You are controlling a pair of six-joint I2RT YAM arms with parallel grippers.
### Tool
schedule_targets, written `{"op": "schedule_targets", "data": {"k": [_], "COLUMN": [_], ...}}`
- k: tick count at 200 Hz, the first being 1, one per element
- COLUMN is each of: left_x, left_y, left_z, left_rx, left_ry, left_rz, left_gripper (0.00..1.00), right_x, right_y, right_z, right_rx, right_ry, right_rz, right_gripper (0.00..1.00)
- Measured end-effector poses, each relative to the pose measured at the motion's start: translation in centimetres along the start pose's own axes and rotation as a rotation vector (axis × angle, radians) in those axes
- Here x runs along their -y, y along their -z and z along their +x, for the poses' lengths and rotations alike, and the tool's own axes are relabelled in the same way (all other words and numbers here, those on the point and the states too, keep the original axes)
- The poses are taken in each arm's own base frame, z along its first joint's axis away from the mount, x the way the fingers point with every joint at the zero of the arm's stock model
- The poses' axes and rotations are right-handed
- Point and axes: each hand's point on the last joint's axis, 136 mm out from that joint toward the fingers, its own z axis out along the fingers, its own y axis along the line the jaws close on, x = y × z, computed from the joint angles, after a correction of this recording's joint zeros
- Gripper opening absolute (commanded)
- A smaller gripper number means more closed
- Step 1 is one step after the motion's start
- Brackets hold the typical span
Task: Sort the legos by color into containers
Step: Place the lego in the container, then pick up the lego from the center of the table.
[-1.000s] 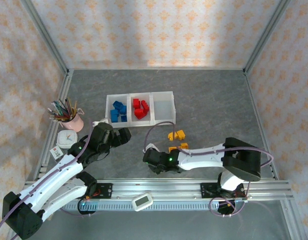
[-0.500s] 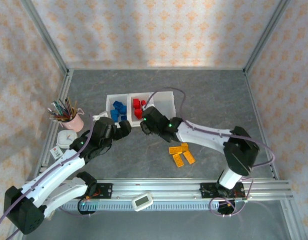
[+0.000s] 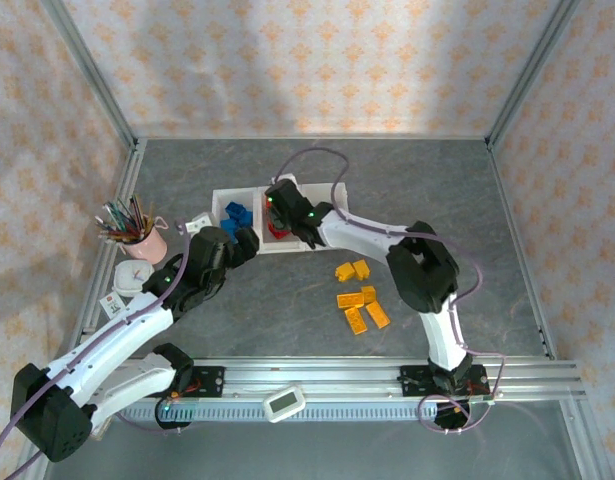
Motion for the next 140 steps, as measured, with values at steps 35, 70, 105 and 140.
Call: {"op": "schedule_targets", "data": {"k": [35, 70, 105, 140], "left_x": [0.2, 0.9, 2.1, 4.3], "left_y": [0.0, 0.0, -0.2, -0.1], "left_z": [-0.3, -0.4, 0.3, 2.5], "left_rx": [0.013, 0.003, -0.033, -0.086], "left_ry": [0.008, 0.010, 0.001, -0.053], "left_rz": [0.006, 0.027, 0.079, 0.142], "left_gripper": [0.99, 0.99, 0.99, 0.99], "right_x": [0.4, 1.2, 3.4, 6.3], "right_y": [-0.2, 3.4, 9.1, 12.6], "right_z": [-1.7, -2.3, -2.0, 0.6], "right_rx": [0.030, 0.067, 0.112, 0.102], "right_ry": [-0.003, -0.001, -0.031, -0.080], "right_rz": [0.003, -0.007, -0.003, 0.033], "right_gripper": [0.62, 0.67, 0.74, 0.79]}}
